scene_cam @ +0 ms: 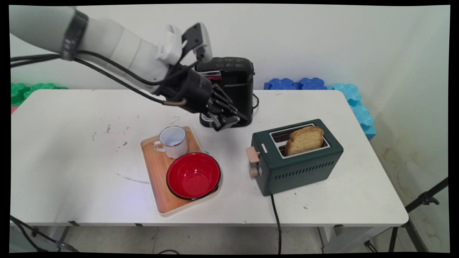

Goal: Press the toaster switch

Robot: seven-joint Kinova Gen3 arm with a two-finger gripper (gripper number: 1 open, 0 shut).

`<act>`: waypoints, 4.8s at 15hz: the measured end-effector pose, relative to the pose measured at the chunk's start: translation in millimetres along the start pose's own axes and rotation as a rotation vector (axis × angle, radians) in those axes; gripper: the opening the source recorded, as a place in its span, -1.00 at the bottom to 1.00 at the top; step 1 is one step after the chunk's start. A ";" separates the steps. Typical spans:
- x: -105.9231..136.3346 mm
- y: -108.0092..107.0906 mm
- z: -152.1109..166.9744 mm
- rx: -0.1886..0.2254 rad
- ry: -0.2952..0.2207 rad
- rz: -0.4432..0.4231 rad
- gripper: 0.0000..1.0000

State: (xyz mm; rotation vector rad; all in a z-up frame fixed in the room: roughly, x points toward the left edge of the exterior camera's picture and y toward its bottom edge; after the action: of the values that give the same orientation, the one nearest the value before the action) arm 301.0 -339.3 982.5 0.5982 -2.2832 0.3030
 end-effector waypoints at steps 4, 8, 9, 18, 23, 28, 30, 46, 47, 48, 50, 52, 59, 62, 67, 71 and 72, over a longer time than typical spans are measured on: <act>-2.9 1.2 17.6 -0.004 -0.030 -0.034 -1.00; -7.2 4.0 30.1 -0.014 -0.055 -0.068 -1.00; -8.1 4.5 32.0 -0.016 -0.059 -0.074 -1.00; -24.5 6.7 55.7 -0.031 -0.079 -0.114 -1.00; -30.5 8.2 66.3 -0.038 -0.072 -0.129 -1.00; -34.5 9.8 76.4 -0.043 -0.061 -0.136 -1.00; -36.4 9.6 80.1 -0.041 -0.058 -0.131 -1.00; -59.4 14.0 98.5 -0.033 -0.043 -0.107 -1.00; -61.1 14.1 99.7 -0.031 -0.042 -0.108 -1.00; -62.4 14.3 100.5 -0.029 -0.041 -0.109 -1.00; -64.6 14.7 102.1 -0.027 -0.040 -0.111 -1.00; -66.9 15.1 103.6 -0.025 -0.039 -0.113 -1.00; -75.5 16.6 110.3 -0.018 -0.035 -0.121 -1.00; -77.4 16.9 112.8 -0.016 -0.033 -0.123 -1.00; -81.4 16.9 116.7 -0.012 -0.030 -0.125 -1.00; -83.9 17.5 118.7 -0.010 -0.030 -0.127 -1.00; -84.3 17.7 119.3 -0.010 -0.029 -0.127 -1.00</act>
State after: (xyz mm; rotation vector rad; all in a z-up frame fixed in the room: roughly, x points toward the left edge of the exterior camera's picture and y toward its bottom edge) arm 271.4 -342.2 838.3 0.7431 -2.2616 0.2221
